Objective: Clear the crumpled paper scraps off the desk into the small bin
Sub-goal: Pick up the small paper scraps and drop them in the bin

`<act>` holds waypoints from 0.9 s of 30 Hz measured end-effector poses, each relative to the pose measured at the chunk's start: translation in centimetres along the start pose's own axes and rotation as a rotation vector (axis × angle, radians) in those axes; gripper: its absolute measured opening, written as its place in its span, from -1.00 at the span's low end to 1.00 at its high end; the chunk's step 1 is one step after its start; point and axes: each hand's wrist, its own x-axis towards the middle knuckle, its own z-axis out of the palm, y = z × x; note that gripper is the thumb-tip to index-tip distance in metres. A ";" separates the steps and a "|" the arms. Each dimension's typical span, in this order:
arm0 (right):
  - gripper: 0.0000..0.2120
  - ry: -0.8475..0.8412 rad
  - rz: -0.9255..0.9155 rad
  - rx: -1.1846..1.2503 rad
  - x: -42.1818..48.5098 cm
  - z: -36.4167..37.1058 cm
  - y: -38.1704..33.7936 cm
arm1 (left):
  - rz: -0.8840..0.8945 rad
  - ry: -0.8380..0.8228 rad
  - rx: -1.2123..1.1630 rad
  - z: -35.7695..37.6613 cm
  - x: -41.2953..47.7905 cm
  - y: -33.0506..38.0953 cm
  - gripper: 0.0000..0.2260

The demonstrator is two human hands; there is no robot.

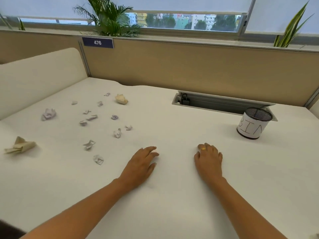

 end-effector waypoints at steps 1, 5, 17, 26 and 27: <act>-0.61 -0.023 -0.022 0.006 -0.3 0.1 -1.0 | -0.011 0.026 0.042 -0.6 -0.6 -0.6 -0.73; -0.62 -0.066 -0.174 0.033 -1.3 0.4 -4.9 | -0.139 0.116 0.190 -2.4 -2.6 -3.2 -0.68; -0.51 -0.248 -0.346 0.356 -5.8 2.1 -13.6 | -0.560 0.125 0.154 -5.1 -5.9 -11.2 -0.42; -0.45 -0.377 -0.456 0.345 -3.3 2.2 -20.4 | -0.553 0.029 -0.131 -7.1 -5.3 -13.7 -0.48; -0.43 -0.398 -0.449 0.360 -2.6 2.0 -21.3 | -0.545 0.013 -0.144 -7.3 -5.2 -14.0 -0.50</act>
